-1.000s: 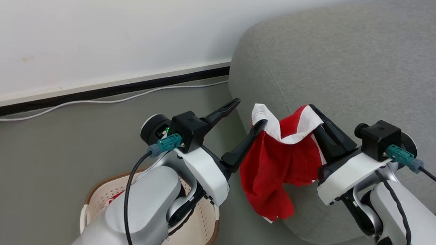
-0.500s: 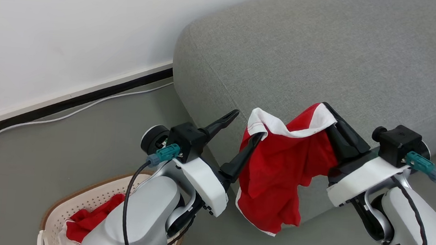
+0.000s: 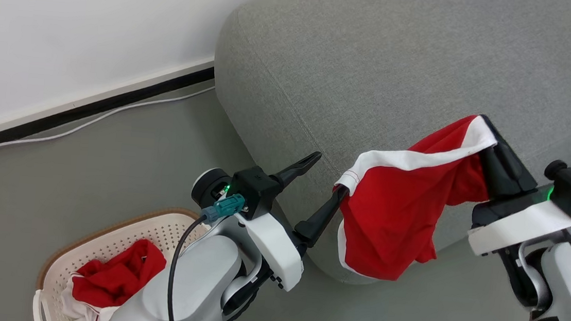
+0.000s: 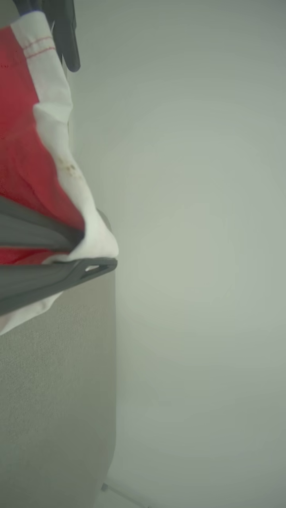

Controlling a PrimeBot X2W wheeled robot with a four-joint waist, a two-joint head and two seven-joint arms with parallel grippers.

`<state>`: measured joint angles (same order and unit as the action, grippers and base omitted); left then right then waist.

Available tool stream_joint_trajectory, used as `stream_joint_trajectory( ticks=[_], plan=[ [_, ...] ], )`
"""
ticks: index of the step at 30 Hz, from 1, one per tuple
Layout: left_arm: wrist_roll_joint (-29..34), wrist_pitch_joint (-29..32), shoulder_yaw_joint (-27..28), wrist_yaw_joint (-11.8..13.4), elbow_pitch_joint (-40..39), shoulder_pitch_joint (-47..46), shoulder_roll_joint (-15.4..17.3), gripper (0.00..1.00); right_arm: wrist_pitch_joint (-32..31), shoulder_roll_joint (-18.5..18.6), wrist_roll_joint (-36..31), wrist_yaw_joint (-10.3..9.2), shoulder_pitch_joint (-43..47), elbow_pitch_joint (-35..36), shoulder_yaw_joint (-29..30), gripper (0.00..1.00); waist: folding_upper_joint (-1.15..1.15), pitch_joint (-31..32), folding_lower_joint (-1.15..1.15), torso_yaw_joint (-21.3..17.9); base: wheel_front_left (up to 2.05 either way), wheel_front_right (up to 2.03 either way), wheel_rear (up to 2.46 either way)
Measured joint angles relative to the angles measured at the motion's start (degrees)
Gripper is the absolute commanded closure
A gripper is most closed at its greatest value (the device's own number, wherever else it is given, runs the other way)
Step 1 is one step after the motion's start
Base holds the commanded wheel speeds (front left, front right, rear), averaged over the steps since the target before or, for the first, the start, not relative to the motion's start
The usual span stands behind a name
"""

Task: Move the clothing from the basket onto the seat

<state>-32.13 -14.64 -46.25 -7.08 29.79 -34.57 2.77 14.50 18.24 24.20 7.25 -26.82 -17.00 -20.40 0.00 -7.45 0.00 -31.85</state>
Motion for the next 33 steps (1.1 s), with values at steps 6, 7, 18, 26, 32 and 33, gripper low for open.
stream_joint_trajectory(
  ticks=[6,7,18,26,32,33],
  plan=[
    [2.4,0.0,0.9,0.0,-0.4,0.0,0.9,0.00,0.0,0.1,-1.7,0.00,-8.6,-1.3,3.0,1.00,0.00,-3.6,0.00,0.0,0.00,0.00,0.00],
    [2.8,0.0,1.3,0.0,-0.6,0.0,1.1,0.00,0.0,0.2,-1.7,0.00,-10.5,-1.7,3.2,1.00,0.00,-4.3,0.00,0.0,0.00,0.00,0.00],
    [5.5,0.0,0.9,0.0,-1.2,-3.2,1.5,0.00,0.1,5.1,-3.8,0.00,-24.4,-7.5,6.4,1.00,0.00,-11.5,0.00,2.9,0.00,0.00,0.00],
    [6.5,0.0,0.3,0.0,-1.2,-6.8,1.5,0.00,0.2,9.7,-5.4,0.00,-35.8,-12.3,9.2,1.00,0.00,-18.3,0.00,6.9,0.00,0.00,0.00],
    [7.4,0.0,-0.3,0.0,-1.2,-8.8,1.1,0.00,0.2,13.8,-7.7,0.01,-43.8,-18.3,14.1,1.00,0.00,-23.4,0.00,10.4,0.00,0.00,0.00],
    [7.5,0.0,-0.3,0.0,-1.2,-9.1,1.1,0.00,0.2,14.6,-8.3,0.01,-45.1,-19.5,15.0,1.00,0.00,-24.2,0.00,11.0,0.00,0.00,0.00]
  ],
)
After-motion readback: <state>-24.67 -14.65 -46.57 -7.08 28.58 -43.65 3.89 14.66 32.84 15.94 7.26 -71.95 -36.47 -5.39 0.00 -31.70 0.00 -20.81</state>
